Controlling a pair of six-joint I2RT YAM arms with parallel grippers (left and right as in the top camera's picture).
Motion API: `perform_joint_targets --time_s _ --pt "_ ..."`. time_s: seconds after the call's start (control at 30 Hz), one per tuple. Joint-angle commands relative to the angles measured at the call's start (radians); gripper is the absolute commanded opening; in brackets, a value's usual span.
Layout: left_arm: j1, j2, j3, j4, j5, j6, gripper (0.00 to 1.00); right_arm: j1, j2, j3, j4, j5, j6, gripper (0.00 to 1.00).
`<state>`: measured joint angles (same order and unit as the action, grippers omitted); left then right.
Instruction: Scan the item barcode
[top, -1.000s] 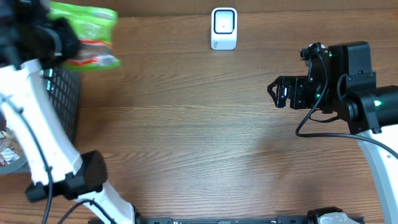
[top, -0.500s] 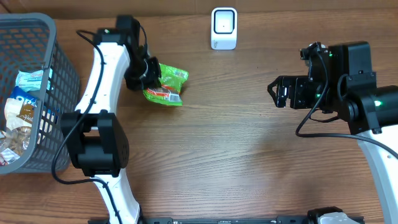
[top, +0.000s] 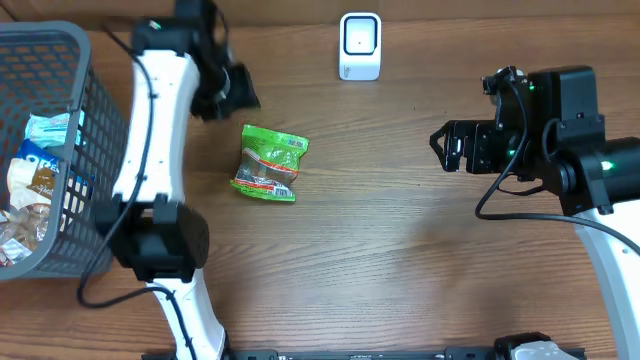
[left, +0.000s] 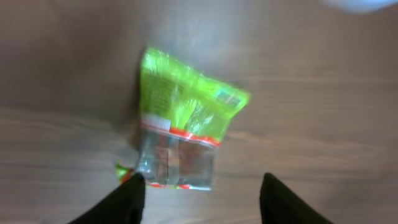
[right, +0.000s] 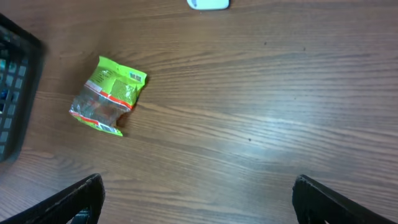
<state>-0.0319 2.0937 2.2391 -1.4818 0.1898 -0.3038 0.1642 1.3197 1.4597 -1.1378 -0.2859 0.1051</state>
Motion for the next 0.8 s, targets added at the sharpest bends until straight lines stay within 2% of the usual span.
perform_joint_targets --time_s 0.0,0.13,0.27,0.3,0.4,0.53,0.6,0.77 --pt "0.077 -0.031 0.383 -0.118 -0.087 0.019 0.61 0.004 -0.001 0.030 0.006 -0.008 0.003 0.97" --pt "0.229 -0.039 0.671 -0.208 -0.168 0.025 0.66 0.004 -0.001 0.030 0.005 -0.008 0.003 0.97" --pt "0.462 -0.061 0.679 -0.208 -0.174 -0.029 0.66 0.004 -0.001 0.030 -0.004 -0.008 0.003 0.97" --pt "0.559 -0.058 0.651 -0.208 -0.210 -0.066 0.66 0.004 -0.001 0.030 -0.013 -0.008 0.003 0.97" --pt "0.688 -0.058 0.556 -0.208 -0.260 -0.070 0.62 0.004 -0.001 0.030 -0.023 -0.008 0.003 0.97" --pt "0.769 -0.058 0.334 -0.206 -0.365 -0.103 0.59 0.004 -0.001 0.030 -0.028 -0.012 0.003 0.97" --pt "0.805 -0.058 0.141 -0.138 -0.418 -0.121 0.59 0.004 -0.001 0.030 -0.035 -0.012 0.003 0.97" --pt "0.851 -0.058 -0.087 0.042 -0.402 -0.122 0.60 0.004 -0.001 0.030 -0.039 -0.016 0.003 0.97"
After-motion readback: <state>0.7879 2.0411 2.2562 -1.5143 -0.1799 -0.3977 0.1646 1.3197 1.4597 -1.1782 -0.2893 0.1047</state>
